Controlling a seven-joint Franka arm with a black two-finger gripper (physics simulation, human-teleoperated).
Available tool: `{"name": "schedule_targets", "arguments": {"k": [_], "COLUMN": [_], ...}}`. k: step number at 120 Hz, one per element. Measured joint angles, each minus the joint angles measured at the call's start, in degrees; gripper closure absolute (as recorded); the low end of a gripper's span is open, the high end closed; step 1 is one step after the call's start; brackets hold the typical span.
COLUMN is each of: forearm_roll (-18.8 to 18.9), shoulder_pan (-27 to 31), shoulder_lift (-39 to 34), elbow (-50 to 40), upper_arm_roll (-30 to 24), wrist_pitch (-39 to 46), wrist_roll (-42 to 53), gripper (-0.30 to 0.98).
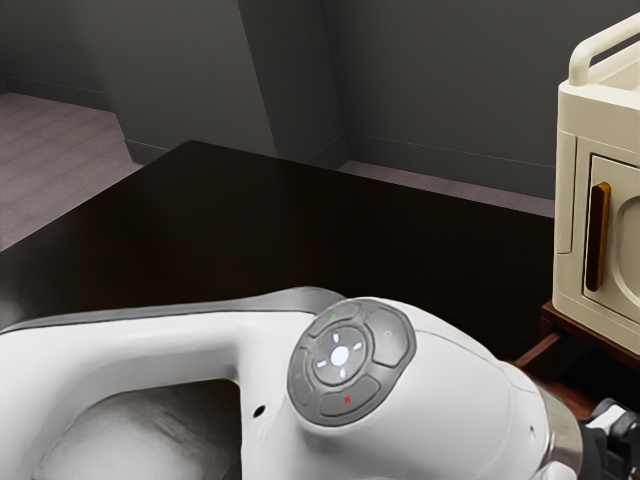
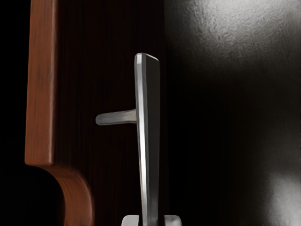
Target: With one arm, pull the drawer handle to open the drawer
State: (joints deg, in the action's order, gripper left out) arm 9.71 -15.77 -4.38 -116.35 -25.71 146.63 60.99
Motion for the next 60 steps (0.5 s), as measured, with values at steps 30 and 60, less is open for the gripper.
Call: {"name": "schedule_targets", "arguments": {"k": [30,60], "forearm_roll": [-0.06,-0.18], "shoulder_pan": [-0.11,-0.26], "shoulder_lift": [-1.85,-3.55], "elbow": [-1.83,-3.48], "upper_arm_roll": [-0.16,-0.26], "wrist_pitch": [-0.07,-0.2], "wrist_roll": [-0.34,-0.54], "gripper": [0.72,0.7]}}
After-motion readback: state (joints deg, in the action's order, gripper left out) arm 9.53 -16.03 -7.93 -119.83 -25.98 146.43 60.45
